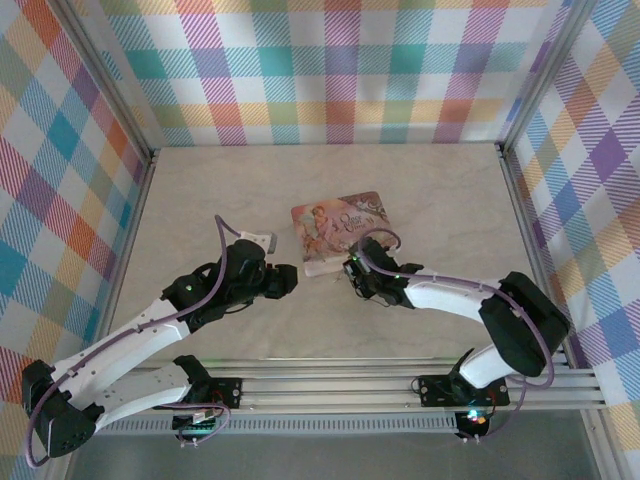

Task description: Unlock the padlock with the key

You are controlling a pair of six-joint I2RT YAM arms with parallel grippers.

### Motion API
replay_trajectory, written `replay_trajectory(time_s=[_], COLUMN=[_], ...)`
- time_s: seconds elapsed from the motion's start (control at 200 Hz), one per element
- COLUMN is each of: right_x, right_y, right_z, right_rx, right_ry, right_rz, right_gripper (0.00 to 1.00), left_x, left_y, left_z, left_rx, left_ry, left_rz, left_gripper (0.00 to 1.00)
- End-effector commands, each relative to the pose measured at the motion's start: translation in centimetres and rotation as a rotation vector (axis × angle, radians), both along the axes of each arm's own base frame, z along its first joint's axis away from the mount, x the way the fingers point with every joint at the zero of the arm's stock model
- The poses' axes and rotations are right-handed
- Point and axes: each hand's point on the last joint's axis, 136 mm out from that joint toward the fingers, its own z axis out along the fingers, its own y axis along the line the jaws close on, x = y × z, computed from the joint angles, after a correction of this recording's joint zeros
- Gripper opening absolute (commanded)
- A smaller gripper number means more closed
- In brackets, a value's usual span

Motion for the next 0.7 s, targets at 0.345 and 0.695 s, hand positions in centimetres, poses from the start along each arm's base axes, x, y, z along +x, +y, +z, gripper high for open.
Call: replay_trajectory(time_s=[0.345,0.695], right_x=[-0.7,-0.3], right_y=[-5.1,-5.4], right_z=[4.3,8.9], right_rx=[-0.074,-0.098], right_ry=[-0.018,-0.080], right_rz=[0.132,0.429], right_gripper=[0.00,0.00], left_x=[2.4,5.2], left_y=[-0.8,1.8], left_z=[1.0,0.3], left_rx=[-0.005,0.138], left_ry=[-0.027,0.067], left_rz=[0.012,0.113], left_gripper=[0.59,0.64])
